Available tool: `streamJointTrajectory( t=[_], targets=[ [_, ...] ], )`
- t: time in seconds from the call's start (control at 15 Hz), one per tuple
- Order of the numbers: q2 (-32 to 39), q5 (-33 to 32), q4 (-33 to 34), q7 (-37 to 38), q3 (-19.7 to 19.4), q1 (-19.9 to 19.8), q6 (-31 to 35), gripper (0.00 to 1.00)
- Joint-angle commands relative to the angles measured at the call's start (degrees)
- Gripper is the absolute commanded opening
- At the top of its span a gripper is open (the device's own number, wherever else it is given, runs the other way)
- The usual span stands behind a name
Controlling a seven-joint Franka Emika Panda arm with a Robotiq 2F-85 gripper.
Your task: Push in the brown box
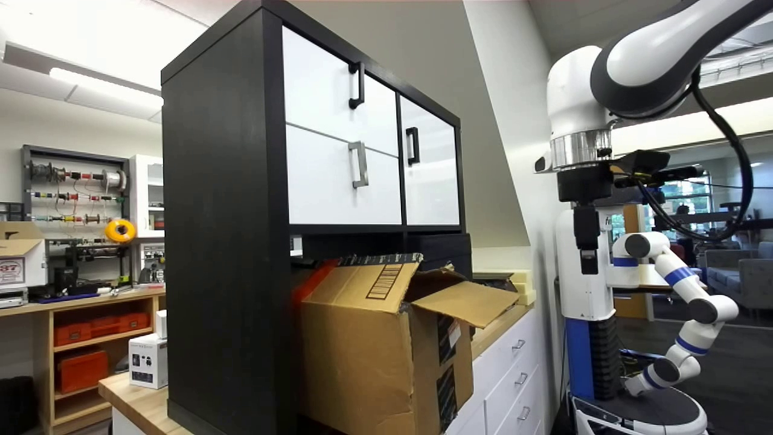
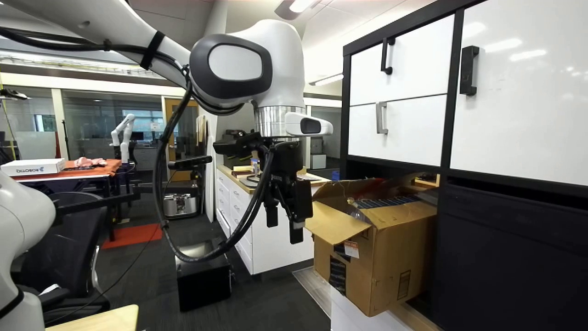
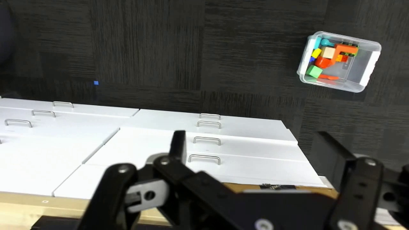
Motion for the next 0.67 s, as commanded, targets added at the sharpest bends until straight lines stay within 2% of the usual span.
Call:
streamJointTrajectory(
  t=[0.0,0.33,0.6],
  targets=[
    [1.9,2.7,0.9,5.2,1.8,1.6,3.7,1.0],
    [6.1,4.6,0.7,13.5,5.6,2.9,12.2,1.0],
    [10.8,5.7,0.9,16.8,7.4,3.9,16.7,1.0]
  ],
)
